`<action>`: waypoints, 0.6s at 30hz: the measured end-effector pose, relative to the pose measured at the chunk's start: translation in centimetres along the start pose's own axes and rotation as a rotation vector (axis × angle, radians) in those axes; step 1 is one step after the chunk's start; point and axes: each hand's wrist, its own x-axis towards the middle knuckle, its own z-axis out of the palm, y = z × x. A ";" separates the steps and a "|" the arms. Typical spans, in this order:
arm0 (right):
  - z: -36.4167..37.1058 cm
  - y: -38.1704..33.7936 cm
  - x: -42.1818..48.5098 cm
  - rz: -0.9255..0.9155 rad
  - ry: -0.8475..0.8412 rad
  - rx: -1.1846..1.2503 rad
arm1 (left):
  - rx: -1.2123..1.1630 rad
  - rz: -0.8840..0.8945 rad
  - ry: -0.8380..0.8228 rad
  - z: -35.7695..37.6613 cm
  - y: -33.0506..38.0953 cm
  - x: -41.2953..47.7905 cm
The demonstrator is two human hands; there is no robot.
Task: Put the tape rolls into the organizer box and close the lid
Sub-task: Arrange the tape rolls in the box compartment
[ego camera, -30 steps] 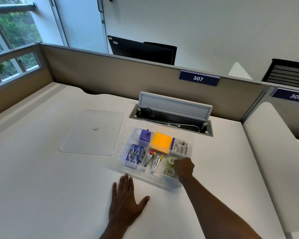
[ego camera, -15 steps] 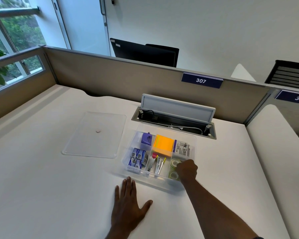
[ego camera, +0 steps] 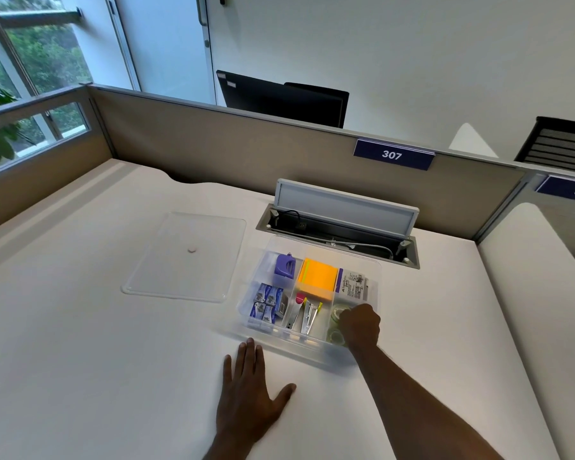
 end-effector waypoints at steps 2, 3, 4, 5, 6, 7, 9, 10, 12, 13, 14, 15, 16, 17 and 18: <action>0.1 -0.2 -0.1 -0.005 -0.034 -0.008 | 0.006 -0.001 -0.002 0.1 -0.1 0.0; 0.2 -0.3 -0.1 0.009 -0.059 -0.012 | 0.006 0.000 -0.001 0.2 -0.1 0.0; 0.3 -0.3 -0.1 0.031 -0.086 -0.016 | 0.005 0.001 0.001 0.2 -0.1 0.0; 0.4 -0.4 -0.1 0.049 -0.111 -0.014 | 0.001 0.003 0.005 0.3 -0.1 0.0; 0.5 -0.4 -0.1 0.061 -0.130 -0.006 | -0.004 0.004 0.009 0.3 -0.1 0.0; 0.6 -0.4 -0.2 0.068 -0.141 0.003 | -0.007 0.005 0.011 0.3 -0.1 0.1; 0.7 -0.3 -0.3 0.074 -0.144 0.009 | -0.007 0.007 0.012 0.4 -0.1 0.1; 0.7 -0.2 -0.3 0.072 -0.142 0.008 | -0.005 0.007 0.012 0.4 -0.1 0.1; 0.5 0.0 -0.3 0.069 -0.136 -0.001 | 0.008 0.007 0.004 0.4 -0.1 0.1; 0.4 0.2 -0.3 0.070 -0.133 -0.007 | 0.017 0.005 -0.002 0.4 -0.1 0.1; 0.3 0.3 -0.2 0.073 -0.132 -0.009 | 0.023 0.005 -0.004 0.4 -0.1 0.1; 0.2 0.4 -0.1 0.076 -0.130 -0.006 | 0.025 0.006 -0.003 0.4 -0.2 0.1; 0.1 0.5 -0.1 0.078 -0.126 0.002 | 0.025 0.007 0.000 0.4 -0.2 0.1; 0.1 0.6 0.0 0.078 -0.121 0.011 | 0.024 0.009 0.002 0.4 -0.2 0.0; 0.1 0.7 0.0 0.074 -0.118 0.017 | 0.022 0.012 0.004 0.3 -0.2 0.0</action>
